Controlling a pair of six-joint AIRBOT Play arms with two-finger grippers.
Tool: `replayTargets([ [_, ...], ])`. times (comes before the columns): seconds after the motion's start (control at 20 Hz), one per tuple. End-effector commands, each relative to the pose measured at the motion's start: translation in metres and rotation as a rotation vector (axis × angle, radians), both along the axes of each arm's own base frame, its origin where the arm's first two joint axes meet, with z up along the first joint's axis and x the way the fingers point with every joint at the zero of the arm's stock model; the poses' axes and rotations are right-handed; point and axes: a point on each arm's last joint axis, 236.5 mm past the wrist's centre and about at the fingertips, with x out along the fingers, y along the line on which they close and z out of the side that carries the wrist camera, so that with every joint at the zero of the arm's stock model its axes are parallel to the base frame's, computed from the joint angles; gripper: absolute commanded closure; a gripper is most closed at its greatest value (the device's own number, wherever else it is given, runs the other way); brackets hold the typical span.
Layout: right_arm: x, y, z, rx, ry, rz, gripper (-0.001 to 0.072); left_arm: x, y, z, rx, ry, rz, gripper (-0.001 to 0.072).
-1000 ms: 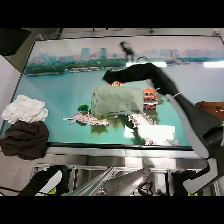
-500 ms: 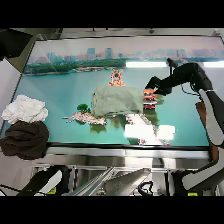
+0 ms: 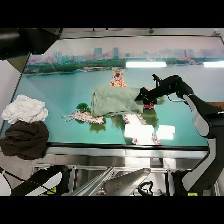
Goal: Fold the shirts.
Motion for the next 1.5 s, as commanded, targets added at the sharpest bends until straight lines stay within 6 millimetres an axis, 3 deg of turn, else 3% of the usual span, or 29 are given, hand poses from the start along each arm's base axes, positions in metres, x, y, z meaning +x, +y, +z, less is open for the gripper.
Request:
replayTargets([
  [0.0,-0.001,0.017,0.006,0.021,-0.04,0.051,0.0701,0.001,-0.015,-0.007,0.004,0.021,-0.04,0.0686],
  [0.1,0.011,0.013,0.039,0.03,-0.112,0.065,0.07,0.0,-0.015,-0.006,0.003,0.018,-0.04,0.0686],
  [0.15,0.024,0.004,0.067,0.032,-0.178,0.042,0.07,-0.001,-0.014,-0.005,0.006,0.016,-0.038,0.0686],
  [0.25,0.048,-0.035,0.131,0.023,-0.308,-0.048,0.07,-0.004,-0.014,-0.002,0.004,0.009,-0.039,0.0686],
  [0.35,0.061,-0.103,0.192,-0.03,-0.416,-0.189,0.0701,-0.003,-0.014,-0.003,0.004,0.01,-0.039,0.0686],
  [0.45,0.053,-0.177,0.249,-0.062,-0.499,-0.343,0.0701,-0.004,-0.014,-0.003,0.005,0.009,-0.039,0.0686],
  [0.55,0.033,-0.239,0.284,-0.122,-0.545,-0.469,0.0701,-0.003,-0.014,-0.003,0.005,0.01,-0.039,0.0686],
  [0.65,0.002,-0.296,0.304,-0.207,-0.545,-0.586,0.0701,-0.003,-0.014,-0.003,0.005,0.009,-0.039,0.0686],
  [0.85,-0.075,-0.404,0.308,-0.455,-0.402,-0.894,0.07,-0.003,-0.014,-0.003,0.005,0.01,-0.04,0.0686],
  [0.95,-0.122,-0.441,0.312,-0.616,-0.332,-1.013,0.0701,-0.003,-0.014,-0.003,0.006,0.01,-0.04,0.0686],
  [1.05,-0.153,-0.448,0.297,-0.663,-0.222,-1.013,0.0701,-0.003,-0.014,-0.003,0.007,0.009,-0.04,0.0686],
  [1.2,-0.183,-0.437,0.254,-0.649,-0.048,-0.94,0.07,-0.004,-0.015,-0.004,0.016,0.009,-0.047,0.0686],
  [1.3,-0.218,-0.433,0.227,-0.687,0.124,-0.934,0.07,-0.007,-0.015,-0.008,0.024,0.023,-0.055,0.0686],
  [1.45,-0.251,-0.417,0.198,-0.678,0.295,-0.969,0.0698,-0.009,-0.015,-0.011,0.032,0.036,-0.063,0.0686],
])
